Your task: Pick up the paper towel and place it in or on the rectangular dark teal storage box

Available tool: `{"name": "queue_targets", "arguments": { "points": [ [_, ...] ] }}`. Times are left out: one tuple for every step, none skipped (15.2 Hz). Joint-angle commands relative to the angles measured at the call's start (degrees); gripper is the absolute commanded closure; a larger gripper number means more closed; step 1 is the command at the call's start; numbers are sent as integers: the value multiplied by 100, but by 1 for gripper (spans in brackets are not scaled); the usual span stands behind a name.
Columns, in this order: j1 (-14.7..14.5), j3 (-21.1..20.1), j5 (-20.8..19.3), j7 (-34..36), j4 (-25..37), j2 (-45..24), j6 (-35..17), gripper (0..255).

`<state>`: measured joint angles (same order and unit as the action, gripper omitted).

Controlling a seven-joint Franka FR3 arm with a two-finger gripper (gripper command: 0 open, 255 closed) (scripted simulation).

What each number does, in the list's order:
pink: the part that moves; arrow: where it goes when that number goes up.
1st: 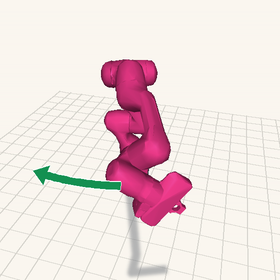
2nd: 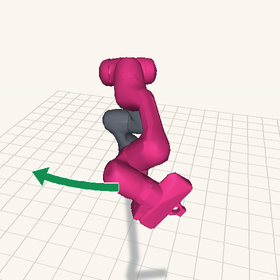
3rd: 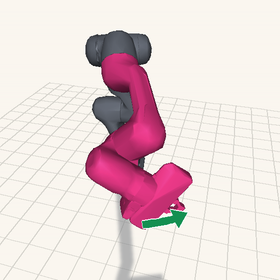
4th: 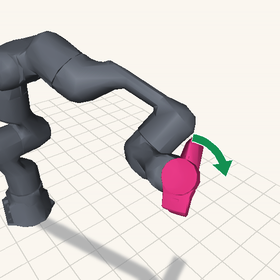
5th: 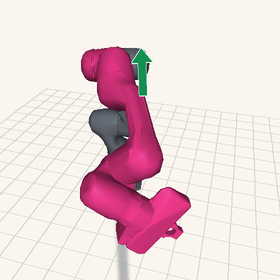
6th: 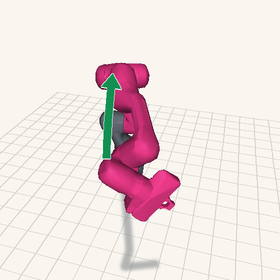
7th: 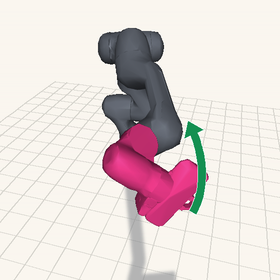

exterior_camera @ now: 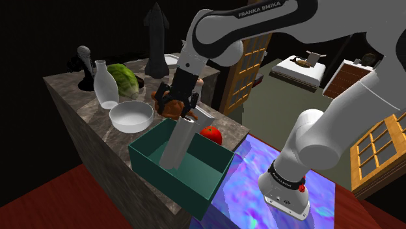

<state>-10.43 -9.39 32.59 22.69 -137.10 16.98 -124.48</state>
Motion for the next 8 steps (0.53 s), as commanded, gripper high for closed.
{"name": "queue_targets", "arguments": {
  "points": [
    [-3,-4,0,-6,-23,-19,5,255],
    [-7,-9,1,5,-22,-10,10,255],
    [1,2,-9,4,-15,5,37,255],
    [10,15,-17,-8,-6,6,54,255],
    [9,16,-9,-22,-22,-2,34,255],
    [5,10,-5,-14,-32,11,33,255],
    [7,16,-5,-19,-46,31,41,255],
    [11,22,-10,-22,-36,28,52,255]
  ]
}}
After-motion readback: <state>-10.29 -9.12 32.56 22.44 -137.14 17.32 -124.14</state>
